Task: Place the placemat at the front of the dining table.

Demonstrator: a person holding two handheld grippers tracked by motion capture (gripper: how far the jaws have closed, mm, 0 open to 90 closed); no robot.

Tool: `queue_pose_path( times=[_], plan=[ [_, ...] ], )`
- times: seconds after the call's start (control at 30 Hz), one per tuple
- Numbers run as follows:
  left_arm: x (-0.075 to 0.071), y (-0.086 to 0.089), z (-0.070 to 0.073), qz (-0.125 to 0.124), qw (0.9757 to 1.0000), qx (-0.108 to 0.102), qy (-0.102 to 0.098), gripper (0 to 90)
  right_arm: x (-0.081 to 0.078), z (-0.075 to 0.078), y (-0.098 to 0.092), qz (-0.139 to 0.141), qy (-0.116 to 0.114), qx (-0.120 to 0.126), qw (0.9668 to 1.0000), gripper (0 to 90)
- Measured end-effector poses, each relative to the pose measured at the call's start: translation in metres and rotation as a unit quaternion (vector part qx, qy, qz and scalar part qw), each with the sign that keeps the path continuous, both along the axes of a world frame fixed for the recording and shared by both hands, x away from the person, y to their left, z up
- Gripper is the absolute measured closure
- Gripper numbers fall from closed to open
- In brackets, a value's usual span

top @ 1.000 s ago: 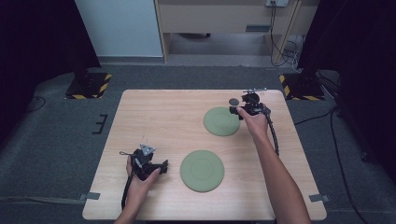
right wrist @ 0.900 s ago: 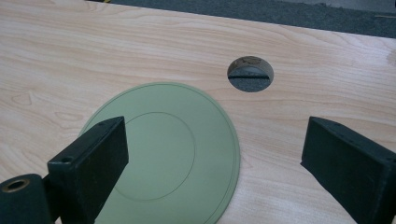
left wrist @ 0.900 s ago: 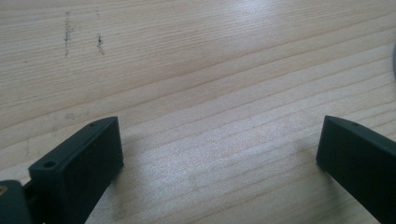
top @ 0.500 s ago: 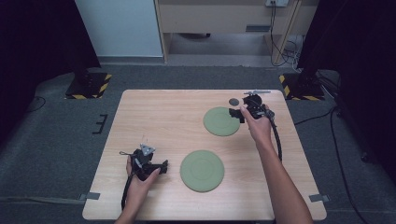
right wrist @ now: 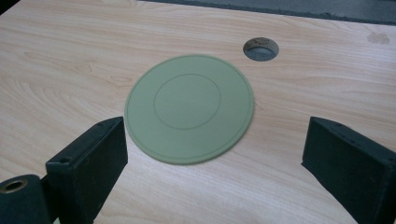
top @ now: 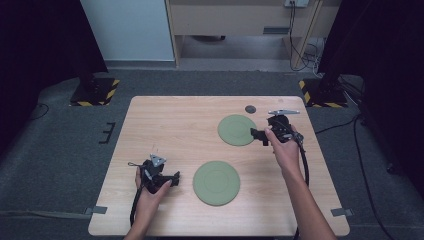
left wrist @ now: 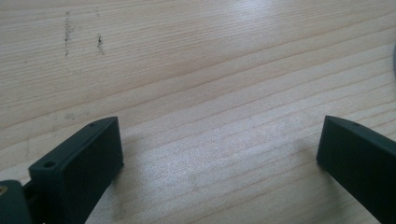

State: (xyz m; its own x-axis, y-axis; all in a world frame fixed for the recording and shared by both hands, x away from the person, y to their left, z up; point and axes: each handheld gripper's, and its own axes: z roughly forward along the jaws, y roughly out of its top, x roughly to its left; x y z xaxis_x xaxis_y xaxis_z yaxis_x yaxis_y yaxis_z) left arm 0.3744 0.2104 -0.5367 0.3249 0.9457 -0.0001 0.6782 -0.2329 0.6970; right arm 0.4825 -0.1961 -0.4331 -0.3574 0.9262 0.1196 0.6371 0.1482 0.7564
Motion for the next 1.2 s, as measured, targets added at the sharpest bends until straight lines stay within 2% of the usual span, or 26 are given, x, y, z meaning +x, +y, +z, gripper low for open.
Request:
queue_pose_path(
  times=[0.2,0.53,1.2],
  plan=[
    [0.000,0.000,0.000,0.000,1.0000,0.000,0.000,0.0,-0.021,-0.002,-0.017,0.004,-0.005,-0.004,1.0000,7.2],
    [0.000,0.000,0.000,0.002,1.0000,0.000,0.000,0.0,-0.040,-0.014,-0.032,0.008,-0.006,-0.017,0.9998,6.8],
    [0.000,0.000,0.000,0.002,1.0000,0.001,0.000,0.0,-0.058,-0.035,-0.036,0.016,-0.001,-0.023,0.9996,7.0]
  ],
)
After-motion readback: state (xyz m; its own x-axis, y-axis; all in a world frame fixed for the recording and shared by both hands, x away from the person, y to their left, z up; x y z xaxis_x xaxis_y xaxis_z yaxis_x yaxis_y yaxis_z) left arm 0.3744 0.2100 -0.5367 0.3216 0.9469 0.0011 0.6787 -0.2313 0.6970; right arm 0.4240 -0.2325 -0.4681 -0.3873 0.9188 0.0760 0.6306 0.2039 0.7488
